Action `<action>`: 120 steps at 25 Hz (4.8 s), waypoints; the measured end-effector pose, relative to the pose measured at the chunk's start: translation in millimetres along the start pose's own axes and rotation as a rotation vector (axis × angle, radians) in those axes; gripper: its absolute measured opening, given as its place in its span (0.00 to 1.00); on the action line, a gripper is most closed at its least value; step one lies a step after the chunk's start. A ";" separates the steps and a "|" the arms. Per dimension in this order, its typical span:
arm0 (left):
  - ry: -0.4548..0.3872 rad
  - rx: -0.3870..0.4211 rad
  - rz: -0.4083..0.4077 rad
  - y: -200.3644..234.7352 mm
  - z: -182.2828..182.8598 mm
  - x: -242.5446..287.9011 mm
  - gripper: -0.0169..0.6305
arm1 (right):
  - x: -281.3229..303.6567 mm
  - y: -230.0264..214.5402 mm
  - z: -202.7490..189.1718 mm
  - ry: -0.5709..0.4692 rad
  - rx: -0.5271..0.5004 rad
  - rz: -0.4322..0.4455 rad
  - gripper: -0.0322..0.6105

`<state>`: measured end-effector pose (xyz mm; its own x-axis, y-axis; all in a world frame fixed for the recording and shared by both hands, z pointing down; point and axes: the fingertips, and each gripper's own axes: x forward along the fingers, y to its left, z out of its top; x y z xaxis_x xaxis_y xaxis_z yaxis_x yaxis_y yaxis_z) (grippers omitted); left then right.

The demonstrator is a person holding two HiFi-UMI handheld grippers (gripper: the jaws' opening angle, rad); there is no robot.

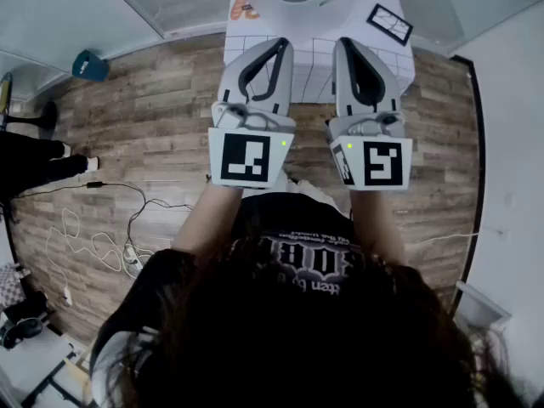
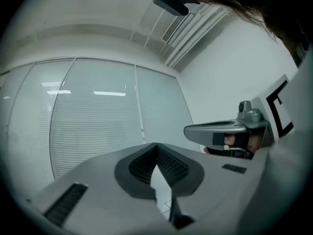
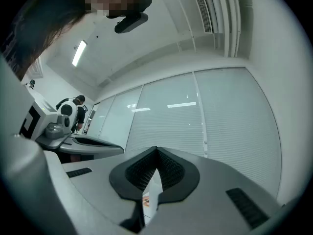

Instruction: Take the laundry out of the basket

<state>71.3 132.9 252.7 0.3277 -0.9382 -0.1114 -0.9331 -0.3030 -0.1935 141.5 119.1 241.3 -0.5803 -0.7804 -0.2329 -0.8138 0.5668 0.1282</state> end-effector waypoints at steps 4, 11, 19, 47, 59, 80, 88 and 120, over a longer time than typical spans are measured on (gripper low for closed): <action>-0.004 0.009 0.004 -1.2 1.8 2.3 0.03 | 1.9 -3.7 3.8 -0.023 0.007 -0.004 0.09; 0.000 0.006 0.007 -3.7 -1.7 11.3 0.03 | 3.7 -12.9 -1.7 -0.022 0.031 0.006 0.09; 0.030 -0.036 -0.032 -3.2 -11.3 17.1 0.03 | 7.0 -17.6 -14.7 0.003 0.090 0.069 0.09; 0.000 -0.066 -0.146 114.1 -34.7 160.2 0.03 | 159.8 -70.0 -38.1 0.004 0.045 -0.036 0.09; 0.014 -0.041 -0.220 135.1 -44.0 210.6 0.03 | 205.5 -93.1 -45.6 -0.005 0.047 -0.087 0.09; 0.102 0.025 -0.197 126.7 -72.5 301.3 0.03 | 268.7 -155.7 -75.7 -0.008 0.103 0.042 0.09; 0.140 0.110 -0.268 125.6 -74.3 319.9 0.03 | 279.9 -164.7 -81.2 -0.008 0.126 0.064 0.09; 0.815 0.594 -1.353 61.8 -267.7 321.7 0.91 | 313.0 -195.8 -85.2 0.003 0.140 -0.076 0.09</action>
<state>79.5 -232.4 465.9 0.4557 0.0304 0.8896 0.1766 -0.9826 -0.0568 116.5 -258.6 225.5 -0.5171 -0.8234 -0.2337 -0.8433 0.5368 -0.0252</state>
